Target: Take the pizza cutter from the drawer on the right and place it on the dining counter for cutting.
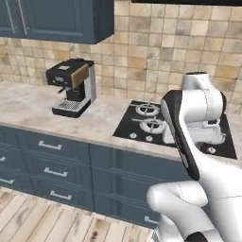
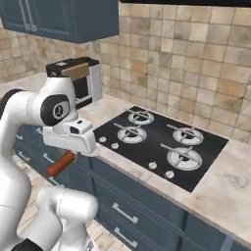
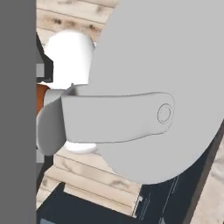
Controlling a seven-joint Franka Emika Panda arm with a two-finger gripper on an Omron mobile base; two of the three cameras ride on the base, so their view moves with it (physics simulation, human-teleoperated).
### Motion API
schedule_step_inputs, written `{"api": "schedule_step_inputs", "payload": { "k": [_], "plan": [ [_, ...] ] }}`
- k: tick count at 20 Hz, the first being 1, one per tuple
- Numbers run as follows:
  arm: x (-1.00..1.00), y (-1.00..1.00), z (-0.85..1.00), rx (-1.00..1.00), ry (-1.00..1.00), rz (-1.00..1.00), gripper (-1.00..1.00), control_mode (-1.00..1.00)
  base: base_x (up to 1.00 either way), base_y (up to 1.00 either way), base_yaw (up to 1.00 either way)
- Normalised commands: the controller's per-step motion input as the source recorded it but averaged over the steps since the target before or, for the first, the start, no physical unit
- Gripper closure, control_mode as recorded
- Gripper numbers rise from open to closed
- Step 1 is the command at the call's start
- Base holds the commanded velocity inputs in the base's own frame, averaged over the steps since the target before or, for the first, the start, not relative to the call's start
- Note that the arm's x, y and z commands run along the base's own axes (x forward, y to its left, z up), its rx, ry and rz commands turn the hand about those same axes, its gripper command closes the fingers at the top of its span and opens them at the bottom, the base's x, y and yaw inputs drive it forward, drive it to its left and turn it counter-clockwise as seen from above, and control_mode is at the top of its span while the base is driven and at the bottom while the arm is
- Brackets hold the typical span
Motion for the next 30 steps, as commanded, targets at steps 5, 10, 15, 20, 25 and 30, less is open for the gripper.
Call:
{"api": "schedule_step_inputs", "payload": {
  "k": [5,10,15,20,25,30],
  "plan": [
    [0.0,0.0,0.0,0.0,0.0,0.0,1.0,1.0,-0.15,0.0,1.0],
    [0.0,0.0,0.0,0.0,0.0,0.0,1.0,1.0,-0.12,0.0,1.0],
    [0.0,0.0,0.0,0.0,0.0,0.0,1.0,1.0,-0.12,0.0,1.0],
    [0.0,0.0,0.0,0.0,0.0,0.0,1.0,1.0,-0.11,0.0,1.0],
    [0.0,0.0,0.0,0.0,0.0,0.0,1.0,1.0,-0.08,0.0,1.0],
    [0.0,0.0,0.0,0.0,0.0,0.0,1.0,1.0,0.39,-0.3,0.83]
  ]
}}
